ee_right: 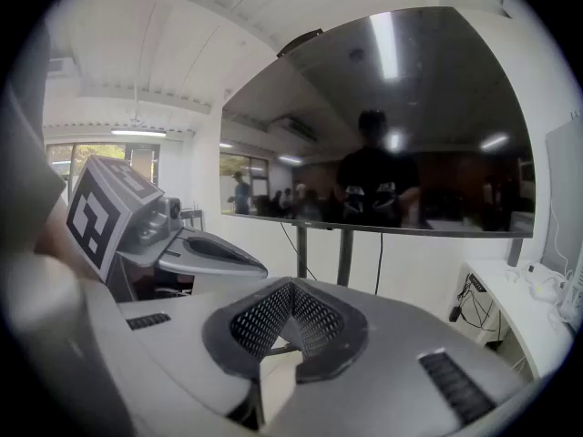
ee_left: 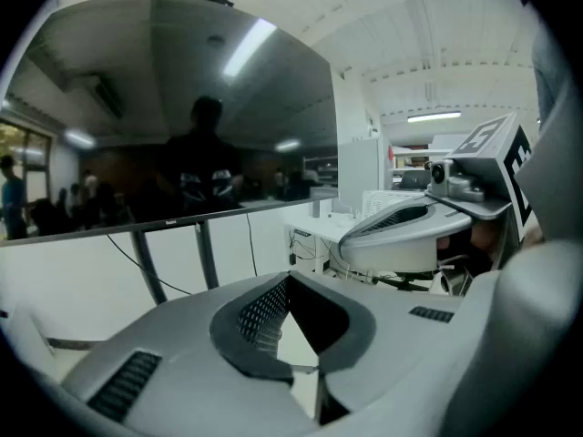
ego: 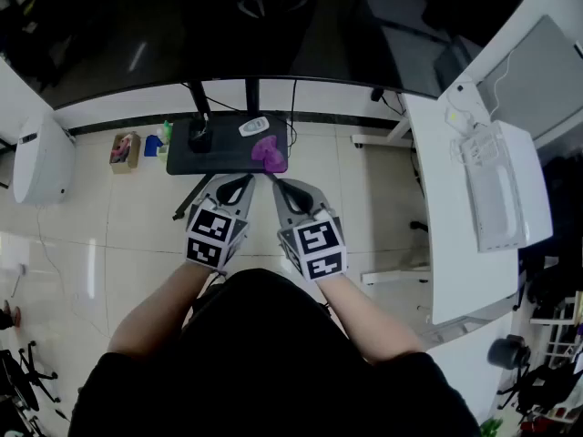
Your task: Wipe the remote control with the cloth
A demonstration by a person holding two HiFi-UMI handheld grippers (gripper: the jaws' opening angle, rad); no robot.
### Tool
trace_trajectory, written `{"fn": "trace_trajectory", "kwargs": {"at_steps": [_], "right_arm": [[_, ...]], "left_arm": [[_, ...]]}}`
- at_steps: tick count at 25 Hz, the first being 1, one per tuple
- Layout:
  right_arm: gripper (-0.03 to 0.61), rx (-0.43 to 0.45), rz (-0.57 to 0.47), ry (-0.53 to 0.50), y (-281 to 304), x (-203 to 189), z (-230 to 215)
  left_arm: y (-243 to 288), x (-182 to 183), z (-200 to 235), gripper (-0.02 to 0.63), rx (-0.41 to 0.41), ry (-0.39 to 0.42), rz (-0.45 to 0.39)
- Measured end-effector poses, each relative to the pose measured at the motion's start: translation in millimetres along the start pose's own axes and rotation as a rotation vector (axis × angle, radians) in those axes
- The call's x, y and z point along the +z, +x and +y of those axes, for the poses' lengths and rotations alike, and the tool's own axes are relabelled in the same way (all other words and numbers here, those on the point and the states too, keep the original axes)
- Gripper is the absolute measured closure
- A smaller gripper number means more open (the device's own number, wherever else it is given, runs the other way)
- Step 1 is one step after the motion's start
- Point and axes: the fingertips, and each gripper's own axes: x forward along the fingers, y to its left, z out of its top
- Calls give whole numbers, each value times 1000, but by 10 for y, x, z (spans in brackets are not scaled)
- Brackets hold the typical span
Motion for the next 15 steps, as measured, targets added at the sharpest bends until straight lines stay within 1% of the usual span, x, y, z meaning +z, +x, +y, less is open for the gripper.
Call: {"fn": "trace_trajectory", "kwargs": {"at_steps": [4, 8, 11, 15], "right_arm": [[558, 20, 12, 1, 42, -50, -91], [558, 34, 33, 18, 163, -108, -138], [557, 35, 54, 33, 322, -168, -177], [555, 14, 90, 56, 602, -272, -293]], "left_arm": [[136, -4, -4, 612, 12, -7, 9], [254, -54, 82, 612, 16, -17, 34], [381, -118, 233, 612, 15, -21, 56], [670, -235, 571, 612, 10, -7, 90]]}}
